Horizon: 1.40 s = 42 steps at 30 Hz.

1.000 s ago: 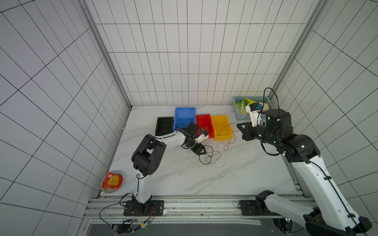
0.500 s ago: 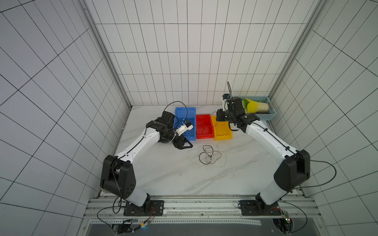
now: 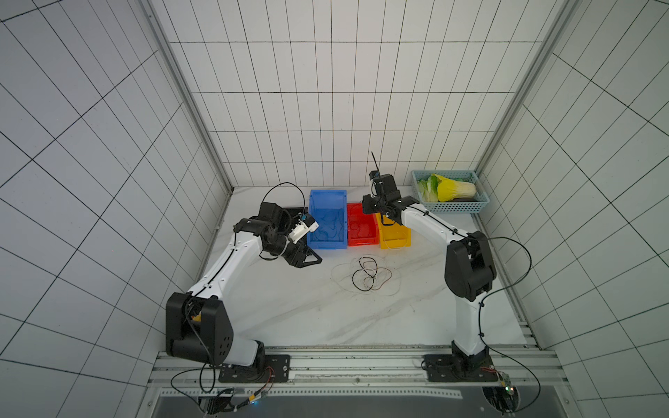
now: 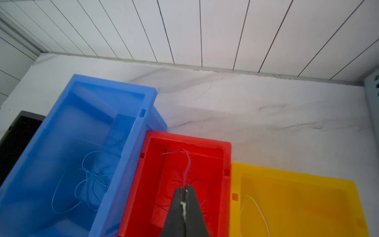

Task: Untangle and sort cables by color
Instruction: Pick up the cable at the center of the board, then place the cable in the bin.

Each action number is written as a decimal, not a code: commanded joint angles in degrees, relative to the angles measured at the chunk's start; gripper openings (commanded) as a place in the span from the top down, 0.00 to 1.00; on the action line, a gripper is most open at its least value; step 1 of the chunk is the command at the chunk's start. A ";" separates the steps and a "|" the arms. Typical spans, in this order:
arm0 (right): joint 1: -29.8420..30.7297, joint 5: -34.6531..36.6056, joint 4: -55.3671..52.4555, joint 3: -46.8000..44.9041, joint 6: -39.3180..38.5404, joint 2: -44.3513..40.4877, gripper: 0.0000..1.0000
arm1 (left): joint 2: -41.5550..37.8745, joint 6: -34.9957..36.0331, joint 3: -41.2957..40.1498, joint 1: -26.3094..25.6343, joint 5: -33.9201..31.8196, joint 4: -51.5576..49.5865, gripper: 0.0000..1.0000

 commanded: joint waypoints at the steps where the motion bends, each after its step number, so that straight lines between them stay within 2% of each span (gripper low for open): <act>1: 1.25 -0.59 -1.60 3.06 -0.25 2.53 0.96 | -0.80 0.83 -0.42 0.39 0.30 0.79 0.41; 3: 1.36 -0.54 -4.35 3.88 -0.89 1.74 0.77 | -0.27 0.94 -0.35 0.37 0.51 0.82 0.40; 5: 1.35 -0.15 -6.76 3.94 -1.32 -0.72 0.65 | 0.17 1.01 -0.28 0.42 1.23 0.90 0.40; 9: 1.38 1.82 -11.70 1.60 -1.82 -9.17 0.58 | 1.09 0.96 0.24 -0.37 2.17 1.87 0.40; 12: 1.26 3.42 -15.06 -2.61 -2.18 -16.31 0.51 | 2.83 0.09 1.06 -3.62 1.06 3.78 0.39; 20: -0.68 4.35 -23.18 -23.47 0.00 -35.12 0.41 | 12.42 0.14 5.24 -18.12 -3.40 13.41 0.36; 24: -4.80 -0.71 -23.91 -34.08 4.32 -41.31 0.37 | 18.02 4.50 5.54 -23.97 -6.58 20.22 0.35; 26: -6.34 -3.57 -23.78 -37.41 5.51 -42.46 0.37 | 20.50 5.05 6.18 -25.37 -7.48 22.56 0.35; 32: -6.64 -4.81 -23.36 -41.63 6.81 -44.57 0.37 | 26.55 4.15 9.73 -27.41 -9.64 25.10 0.35; 34: -6.65 -4.98 -23.12 -41.93 6.90 -45.19 0.37 | 27.53 3.93 10.28 -27.87 -9.20 25.79 0.44; 38: -6.89 -4.10 -23.24 -42.07 6.95 -46.48 0.37 | 28.68 3.30 11.41 -28.50 -8.75 25.05 0.97; 39: -7.00 -4.10 -23.42 -42.04 6.84 -46.77 0.37 | 28.30 4.00 12.11 -28.43 -8.15 23.16 1.00; 42: -7.28 -4.08 -24.87 -41.43 6.29 -47.51 0.37 | 25.24 2.67 15.76 -27.20 -4.60 16.48 1.00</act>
